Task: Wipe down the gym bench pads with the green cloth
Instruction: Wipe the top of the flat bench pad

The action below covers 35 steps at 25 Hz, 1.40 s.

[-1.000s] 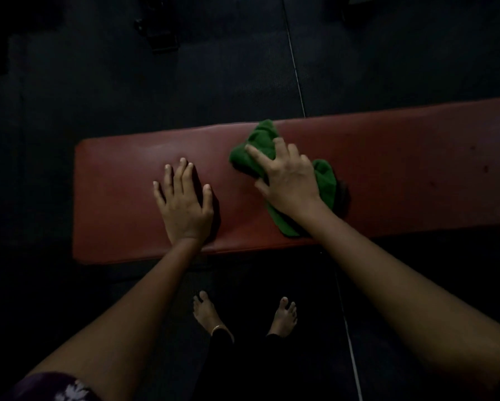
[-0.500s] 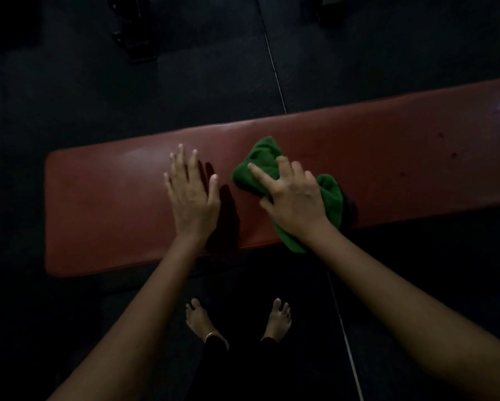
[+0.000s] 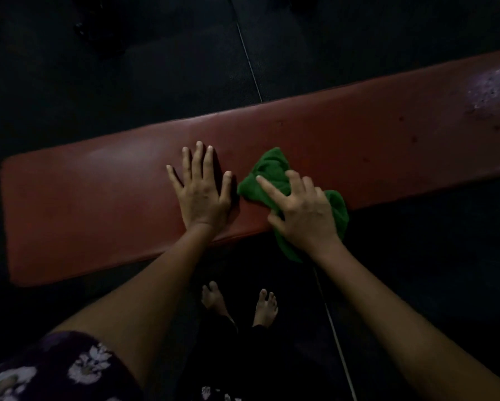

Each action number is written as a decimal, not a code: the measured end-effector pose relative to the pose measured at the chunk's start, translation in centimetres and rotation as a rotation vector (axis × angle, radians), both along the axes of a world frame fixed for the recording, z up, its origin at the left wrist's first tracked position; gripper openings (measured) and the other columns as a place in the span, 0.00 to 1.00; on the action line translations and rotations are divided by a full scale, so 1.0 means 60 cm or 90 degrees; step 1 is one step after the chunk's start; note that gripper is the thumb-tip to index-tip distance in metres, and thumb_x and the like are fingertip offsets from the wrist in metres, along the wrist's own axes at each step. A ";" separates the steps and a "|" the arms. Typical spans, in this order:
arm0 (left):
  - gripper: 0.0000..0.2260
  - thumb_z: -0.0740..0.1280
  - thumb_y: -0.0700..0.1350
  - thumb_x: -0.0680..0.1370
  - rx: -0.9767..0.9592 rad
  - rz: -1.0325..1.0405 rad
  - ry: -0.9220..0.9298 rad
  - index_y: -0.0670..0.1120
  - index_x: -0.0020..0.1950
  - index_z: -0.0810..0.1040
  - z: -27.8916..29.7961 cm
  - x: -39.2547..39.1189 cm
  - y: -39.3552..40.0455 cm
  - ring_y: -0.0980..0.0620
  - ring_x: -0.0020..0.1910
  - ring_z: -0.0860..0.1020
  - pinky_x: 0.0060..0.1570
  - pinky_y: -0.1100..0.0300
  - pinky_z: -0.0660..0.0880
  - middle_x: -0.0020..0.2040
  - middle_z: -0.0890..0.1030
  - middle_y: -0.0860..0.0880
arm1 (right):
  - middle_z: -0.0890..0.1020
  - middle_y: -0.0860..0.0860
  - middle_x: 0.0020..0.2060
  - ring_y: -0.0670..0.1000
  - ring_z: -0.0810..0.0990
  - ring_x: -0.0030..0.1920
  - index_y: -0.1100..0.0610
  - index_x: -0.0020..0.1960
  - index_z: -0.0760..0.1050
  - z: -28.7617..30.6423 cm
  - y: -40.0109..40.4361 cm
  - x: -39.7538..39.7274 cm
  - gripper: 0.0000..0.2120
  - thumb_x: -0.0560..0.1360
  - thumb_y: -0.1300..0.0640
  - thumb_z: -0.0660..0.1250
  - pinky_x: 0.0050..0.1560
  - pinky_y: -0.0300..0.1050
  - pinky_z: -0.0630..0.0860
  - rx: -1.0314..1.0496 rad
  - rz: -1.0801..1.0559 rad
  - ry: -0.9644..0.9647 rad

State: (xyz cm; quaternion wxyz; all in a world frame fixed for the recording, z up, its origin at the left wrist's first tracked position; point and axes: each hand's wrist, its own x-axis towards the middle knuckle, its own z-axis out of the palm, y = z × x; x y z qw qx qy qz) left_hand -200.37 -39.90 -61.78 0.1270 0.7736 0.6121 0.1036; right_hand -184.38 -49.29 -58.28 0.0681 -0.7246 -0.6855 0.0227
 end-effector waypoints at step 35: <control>0.34 0.50 0.59 0.73 -0.053 0.013 0.049 0.41 0.75 0.58 0.020 0.196 -0.040 0.38 0.76 0.47 0.72 0.43 0.39 0.77 0.54 0.42 | 0.66 0.60 0.66 0.61 0.69 0.60 0.45 0.75 0.57 0.038 0.160 0.248 0.29 0.76 0.49 0.62 0.55 0.54 0.70 -0.129 -0.049 0.009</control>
